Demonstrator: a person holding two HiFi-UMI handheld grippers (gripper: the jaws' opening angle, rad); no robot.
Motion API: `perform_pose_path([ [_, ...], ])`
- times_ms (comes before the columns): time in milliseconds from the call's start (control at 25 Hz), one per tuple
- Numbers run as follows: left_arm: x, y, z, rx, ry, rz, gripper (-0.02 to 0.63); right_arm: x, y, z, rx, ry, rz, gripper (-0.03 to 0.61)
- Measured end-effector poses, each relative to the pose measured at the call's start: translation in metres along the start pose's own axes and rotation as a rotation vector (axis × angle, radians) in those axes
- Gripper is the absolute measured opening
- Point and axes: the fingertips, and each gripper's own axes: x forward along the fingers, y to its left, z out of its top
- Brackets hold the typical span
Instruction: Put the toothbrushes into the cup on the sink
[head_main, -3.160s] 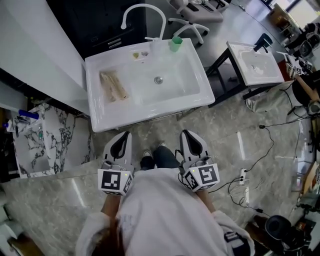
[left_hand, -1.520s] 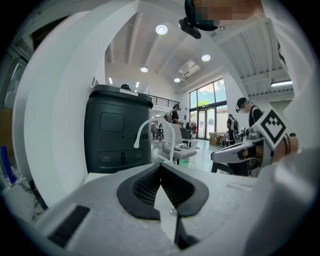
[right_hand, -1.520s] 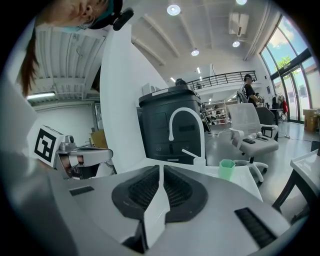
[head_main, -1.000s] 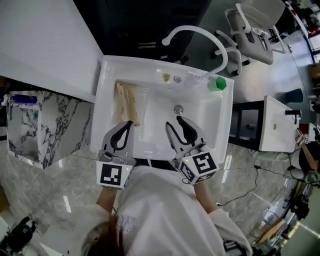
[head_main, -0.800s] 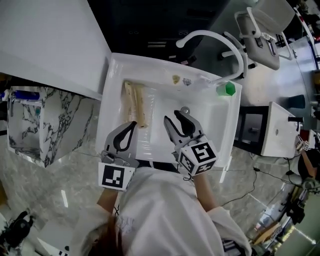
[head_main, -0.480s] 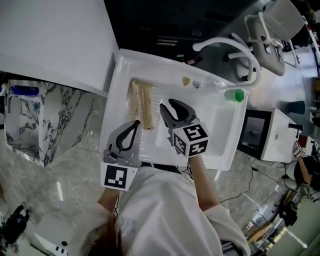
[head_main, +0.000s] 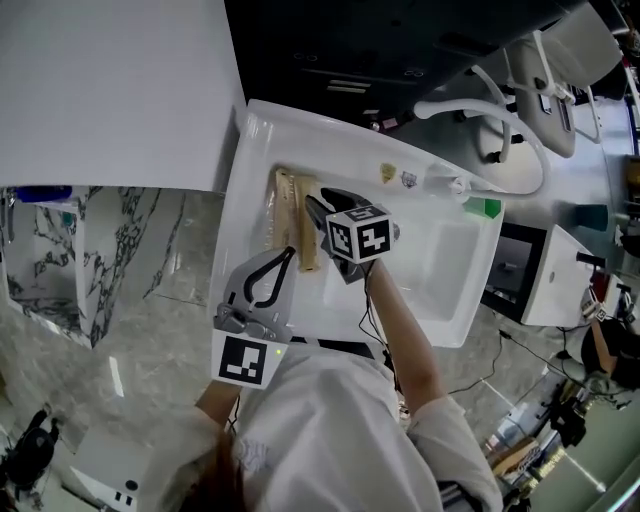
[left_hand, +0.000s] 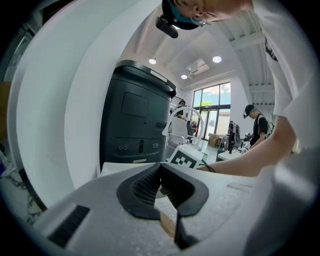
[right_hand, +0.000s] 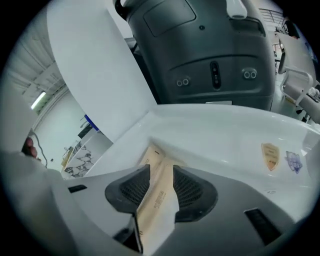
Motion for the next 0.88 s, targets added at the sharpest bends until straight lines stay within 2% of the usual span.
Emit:
perform_pose_path([
  [160,0.003,0.009,0.000,-0.012,-0.004,0.004,0.014,0.028,-0.015,-0.010,0.022,0.095,-0.012,0.154],
  [400,0.003,0.010,-0.004,-0.029,0.003,0.005,0.014,0.042,-0.022,-0.024,0.098,0.174,-0.014,0.156],
  [640,0.006,0.009,-0.005,-0.030,0.002,-0.003,0.014,0.043,-0.016,-0.030,0.061,0.229,0.023,0.116],
  [760,0.006,0.007,-0.003,-0.015,-0.001,-0.011,0.012,0.040,-0.008,-0.026,0.044,0.215,0.061,0.049],
  [880,0.005,0.005,-0.002,-0.005,0.001,-0.015,0.014,0.030,-0.001,-0.011,0.038,0.135,0.091,0.031],
])
